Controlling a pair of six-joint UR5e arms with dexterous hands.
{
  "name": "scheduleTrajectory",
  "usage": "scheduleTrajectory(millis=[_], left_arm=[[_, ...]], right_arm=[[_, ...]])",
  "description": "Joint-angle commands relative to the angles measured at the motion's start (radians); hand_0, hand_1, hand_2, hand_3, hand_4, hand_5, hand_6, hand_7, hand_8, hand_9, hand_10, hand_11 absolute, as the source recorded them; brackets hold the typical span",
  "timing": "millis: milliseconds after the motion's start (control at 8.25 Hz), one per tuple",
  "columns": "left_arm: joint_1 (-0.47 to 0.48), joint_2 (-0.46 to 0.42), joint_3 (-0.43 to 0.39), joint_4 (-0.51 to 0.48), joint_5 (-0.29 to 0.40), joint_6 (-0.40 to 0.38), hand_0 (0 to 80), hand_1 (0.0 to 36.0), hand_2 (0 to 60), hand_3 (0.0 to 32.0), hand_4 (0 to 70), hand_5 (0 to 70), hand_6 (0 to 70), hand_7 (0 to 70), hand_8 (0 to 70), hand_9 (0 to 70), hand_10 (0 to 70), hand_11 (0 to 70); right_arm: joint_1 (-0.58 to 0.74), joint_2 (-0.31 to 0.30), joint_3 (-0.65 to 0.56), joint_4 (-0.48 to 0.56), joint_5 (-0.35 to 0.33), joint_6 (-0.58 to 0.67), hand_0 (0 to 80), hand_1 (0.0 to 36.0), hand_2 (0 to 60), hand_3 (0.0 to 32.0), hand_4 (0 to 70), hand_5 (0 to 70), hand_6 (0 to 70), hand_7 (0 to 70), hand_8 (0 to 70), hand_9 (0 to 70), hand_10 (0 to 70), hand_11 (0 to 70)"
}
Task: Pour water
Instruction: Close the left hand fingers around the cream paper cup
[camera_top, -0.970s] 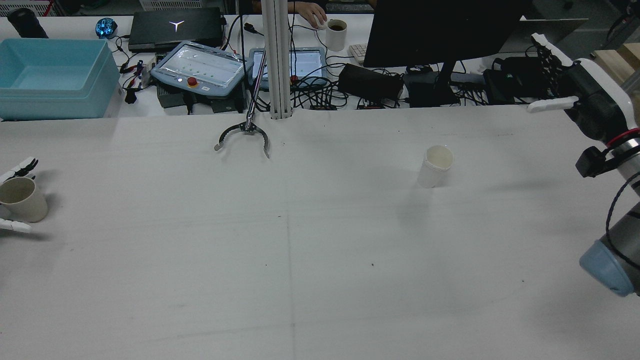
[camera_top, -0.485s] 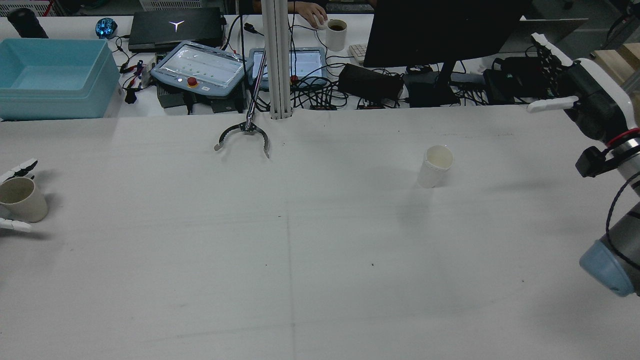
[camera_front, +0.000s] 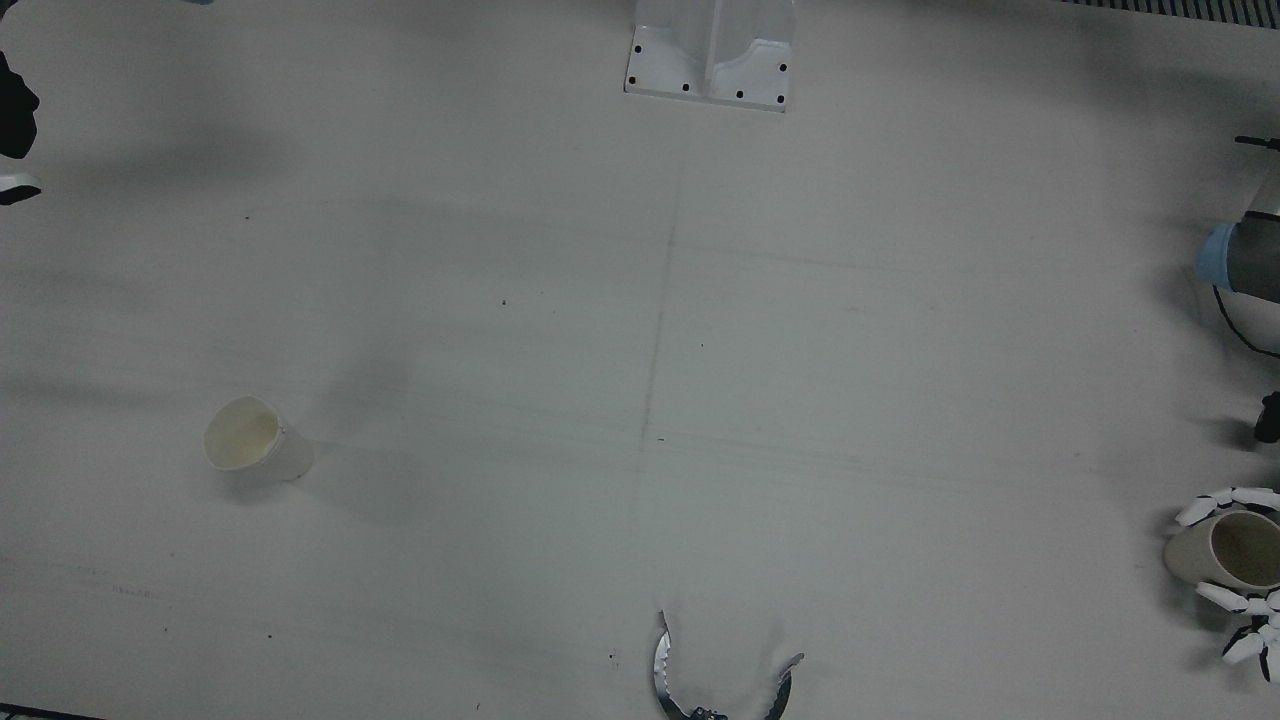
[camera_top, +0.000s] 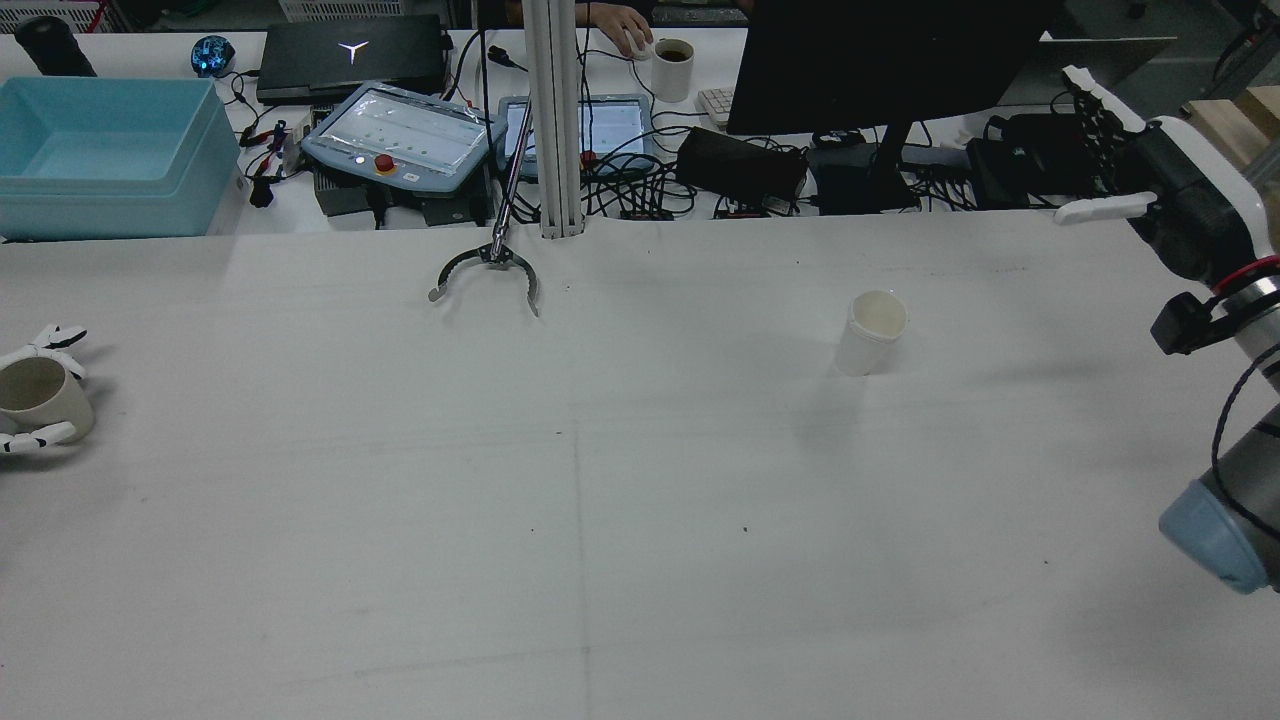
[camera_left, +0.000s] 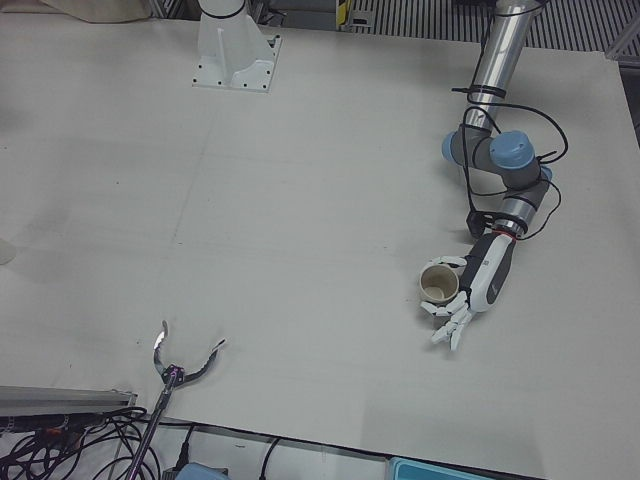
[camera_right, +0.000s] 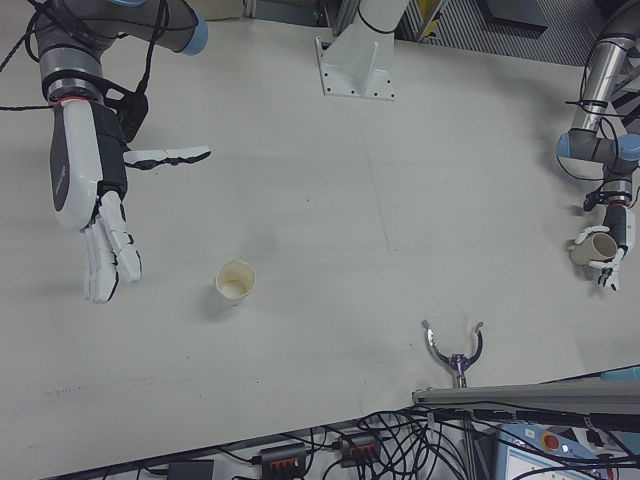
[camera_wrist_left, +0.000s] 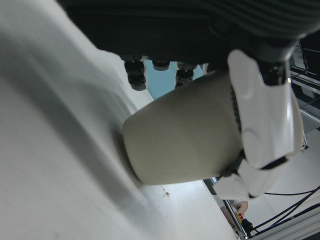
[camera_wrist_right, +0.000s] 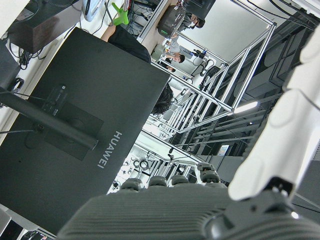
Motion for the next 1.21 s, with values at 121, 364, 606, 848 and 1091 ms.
scheduleTrajectory(millis=[121, 364, 606, 848, 1091], left_arm=[[-0.009, 0.000, -0.019, 0.036, -0.001, -0.014, 48.7, 36.0, 60.0, 0.0, 39.1, 64.1, 15.6, 22.6, 2.9, 5.8, 9.5, 15.8], [-0.038, 0.002, -0.026, 0.061, 0.002, -0.080, 47.3, 36.0, 60.0, 0.0, 44.1, 70.0, 30.7, 38.4, 14.0, 20.3, 14.6, 22.7], [-0.108, 0.013, -0.083, 0.070, 0.008, -0.150, 46.4, 36.0, 60.0, 0.0, 45.2, 70.0, 36.8, 46.2, 19.7, 28.2, 18.2, 27.9], [-0.121, 0.025, -0.157, 0.119, 0.010, -0.227, 46.9, 36.0, 60.0, 0.0, 43.7, 70.0, 33.9, 44.3, 19.1, 27.9, 16.2, 25.1], [-0.122, 0.030, -0.174, 0.127, 0.010, -0.270, 47.2, 36.0, 60.0, 0.0, 42.9, 70.0, 33.0, 44.3, 18.9, 27.9, 15.4, 23.8]], right_arm=[[0.002, 0.000, 0.000, 0.000, 0.000, 0.000, 46.0, 10.1, 0.0, 0.0, 1.4, 6.4, 0.8, 0.4, 0.0, 0.0, 0.0, 0.0], [-0.002, 0.002, 0.003, 0.000, 0.002, 0.002, 45.9, 10.0, 0.0, 0.0, 1.0, 6.7, 0.7, 0.4, 0.0, 0.0, 0.0, 0.0], [-0.003, 0.003, 0.008, 0.000, 0.005, 0.003, 46.0, 10.0, 0.0, 0.0, 1.7, 7.0, 0.7, 0.6, 0.0, 0.0, 0.0, 0.0], [-0.006, 0.003, 0.005, 0.000, 0.005, 0.003, 45.9, 10.1, 0.0, 0.0, 2.0, 7.4, 0.9, 1.2, 0.0, 0.0, 0.0, 0.0], [-0.076, 0.003, -0.020, 0.008, 0.023, 0.000, 45.9, 10.3, 0.4, 0.0, 1.5, 7.4, 0.9, 1.2, 0.0, 0.0, 0.0, 0.0]])
